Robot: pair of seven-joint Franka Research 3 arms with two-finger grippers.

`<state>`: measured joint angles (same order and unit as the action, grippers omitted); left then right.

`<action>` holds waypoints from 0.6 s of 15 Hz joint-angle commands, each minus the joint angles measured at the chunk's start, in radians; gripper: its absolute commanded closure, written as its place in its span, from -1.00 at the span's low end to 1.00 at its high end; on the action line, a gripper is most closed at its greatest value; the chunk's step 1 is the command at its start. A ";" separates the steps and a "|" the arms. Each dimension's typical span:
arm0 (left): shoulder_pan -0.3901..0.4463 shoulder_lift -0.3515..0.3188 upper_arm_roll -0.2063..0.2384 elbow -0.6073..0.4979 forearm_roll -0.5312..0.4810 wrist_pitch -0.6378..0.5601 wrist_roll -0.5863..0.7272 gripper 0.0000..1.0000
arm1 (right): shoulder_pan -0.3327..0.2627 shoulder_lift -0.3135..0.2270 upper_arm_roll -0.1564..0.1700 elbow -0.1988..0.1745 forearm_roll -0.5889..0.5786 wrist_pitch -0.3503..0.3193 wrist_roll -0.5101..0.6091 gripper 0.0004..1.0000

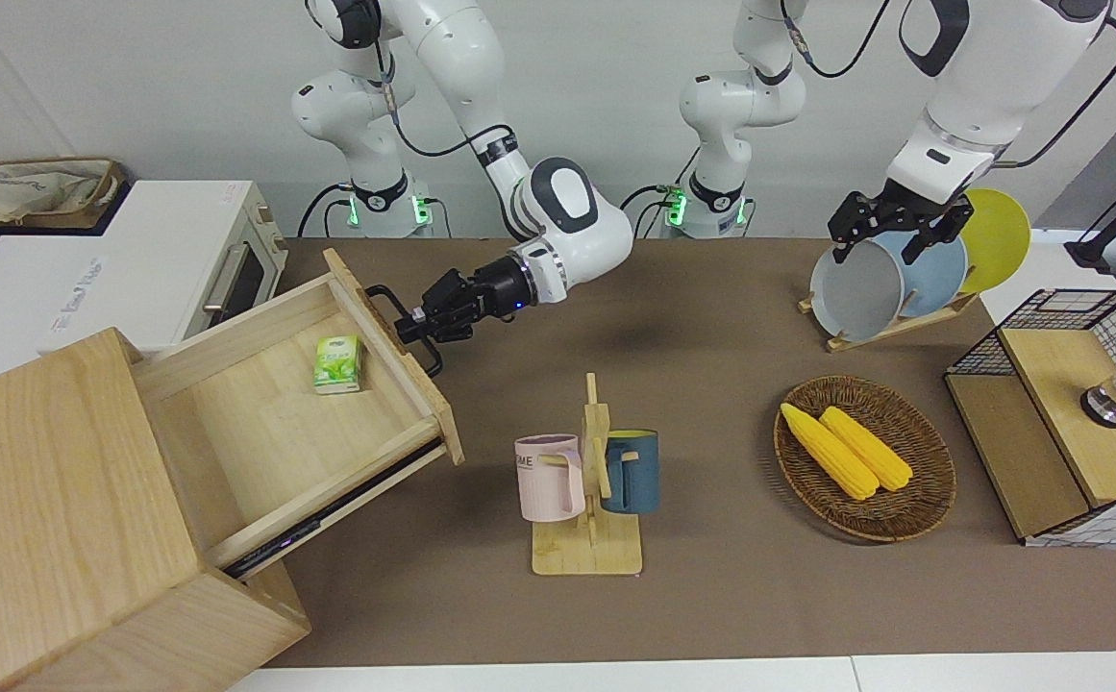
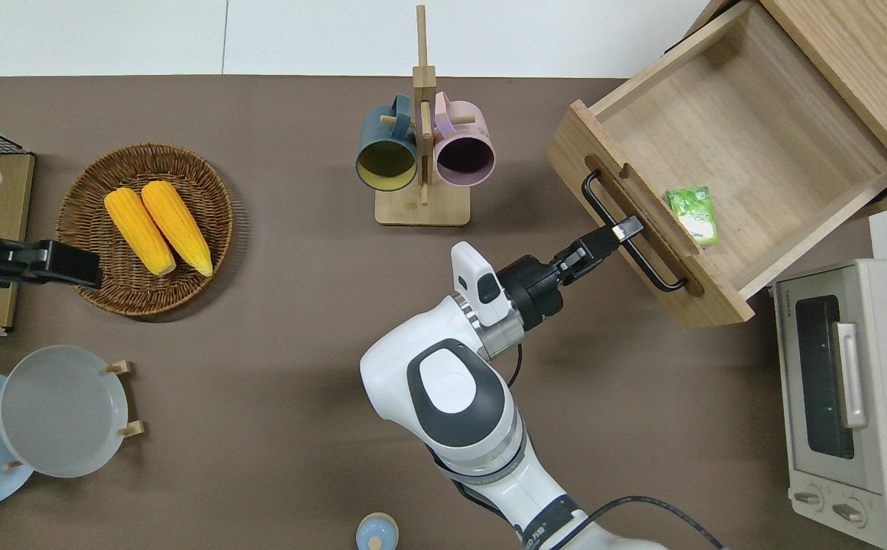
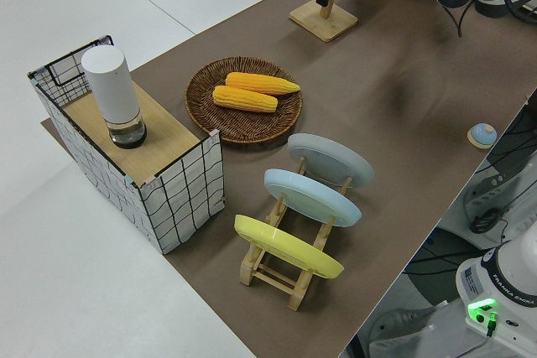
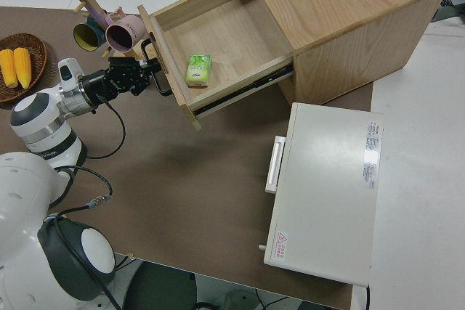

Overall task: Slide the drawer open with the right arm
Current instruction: 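Pull the handle with the right gripper toward the robot, sliding the drawer out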

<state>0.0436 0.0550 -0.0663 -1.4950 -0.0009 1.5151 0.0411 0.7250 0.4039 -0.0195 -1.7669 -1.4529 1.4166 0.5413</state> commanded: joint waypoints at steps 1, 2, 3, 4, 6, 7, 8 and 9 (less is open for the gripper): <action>-0.007 -0.004 0.000 0.010 0.018 -0.018 -0.010 -0.99 | 0.024 -0.013 -0.002 0.023 0.023 -0.079 -0.098 1.00; -0.007 -0.004 0.000 0.010 0.018 -0.018 -0.010 -0.99 | 0.024 -0.013 -0.002 0.024 0.022 -0.079 -0.098 0.99; -0.007 -0.003 0.000 0.010 0.018 -0.018 -0.010 -0.99 | 0.024 -0.013 -0.002 0.024 0.022 -0.079 -0.098 0.89; -0.007 -0.004 0.000 0.010 0.018 -0.018 -0.010 -0.99 | 0.024 -0.013 -0.002 0.024 0.022 -0.077 -0.096 0.82; -0.007 -0.004 0.000 0.009 0.018 -0.018 -0.010 -0.99 | 0.024 -0.013 -0.002 0.024 0.023 -0.079 -0.086 0.21; -0.007 -0.004 0.000 0.010 0.018 -0.018 -0.010 -0.99 | 0.022 -0.013 -0.002 0.024 0.023 -0.077 -0.080 -0.82; -0.007 -0.004 0.000 0.009 0.018 -0.018 -0.010 -0.99 | 0.020 -0.013 -0.002 0.024 0.031 -0.077 -0.066 -0.98; -0.007 -0.004 0.000 0.010 0.018 -0.018 -0.010 -0.99 | 0.020 -0.013 -0.002 0.024 0.052 -0.076 -0.038 -0.98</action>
<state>0.0436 0.0550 -0.0663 -1.4950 -0.0009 1.5151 0.0411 0.7290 0.4041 -0.0196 -1.7598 -1.4407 1.3969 0.5183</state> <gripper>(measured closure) 0.004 0.661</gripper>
